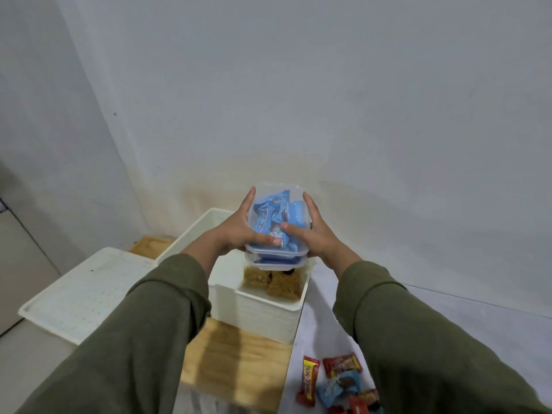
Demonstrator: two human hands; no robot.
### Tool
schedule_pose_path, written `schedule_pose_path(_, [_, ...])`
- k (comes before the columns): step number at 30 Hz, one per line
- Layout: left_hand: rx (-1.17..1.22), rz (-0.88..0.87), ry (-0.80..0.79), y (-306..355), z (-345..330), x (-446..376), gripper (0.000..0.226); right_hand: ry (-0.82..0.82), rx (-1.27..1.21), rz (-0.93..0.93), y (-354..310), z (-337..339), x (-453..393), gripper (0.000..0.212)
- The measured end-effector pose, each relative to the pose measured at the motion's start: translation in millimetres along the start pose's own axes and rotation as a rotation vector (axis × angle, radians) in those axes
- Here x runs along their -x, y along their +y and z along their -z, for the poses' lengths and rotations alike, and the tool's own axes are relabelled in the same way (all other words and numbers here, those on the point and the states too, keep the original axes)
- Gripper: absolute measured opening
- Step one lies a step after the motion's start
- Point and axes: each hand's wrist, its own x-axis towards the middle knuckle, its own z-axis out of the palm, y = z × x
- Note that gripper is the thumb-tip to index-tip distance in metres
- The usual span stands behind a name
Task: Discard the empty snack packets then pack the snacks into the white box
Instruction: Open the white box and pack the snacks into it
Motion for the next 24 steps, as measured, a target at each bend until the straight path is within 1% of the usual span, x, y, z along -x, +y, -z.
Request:
schedule_pose_path(4, [-0.003, 0.010, -0.021, -12.7, 29.2, -24.0, 0.130, 0.020, -0.018, -0.012, 3.6, -20.1, -28.9, 0.092])
schedule_pose_path(8, [-0.028, 0.009, -0.095, -32.9, 64.0, -50.9, 0.132, 0.071, -0.055, -0.025, 13.7, -51.2, -58.4, 0.092])
schedule_pose_path(11, [-0.054, 0.004, -0.150, -53.3, 91.6, -72.4, 0.134, 0.130, -0.032, -0.052, 25.3, -78.6, -81.6, 0.095])
schedule_pose_path(14, [-0.073, 0.006, -0.208, -78.3, 118.5, -92.6, 0.133, 0.192, -0.056, -0.092, 35.1, -108.9, -100.0, 0.093])
schedule_pose_path(17, [-0.048, 0.004, -0.258, -109.6, 141.6, -108.1, 0.130, 0.217, -0.039, -0.133, 49.9, -139.0, -117.6, 0.094])
schedule_pose_path(20, [-0.041, 0.019, -0.303, -138.5, 157.7, -119.6, 0.128, 0.237, -0.047, -0.198, 63.8, -165.5, -129.9, 0.095])
schedule_pose_path(24, [-0.068, 0.035, -0.345, -170.7, 163.6, -132.5, 0.136, 0.266, -0.041, -0.260, 80.6, -183.5, -136.1, 0.094])
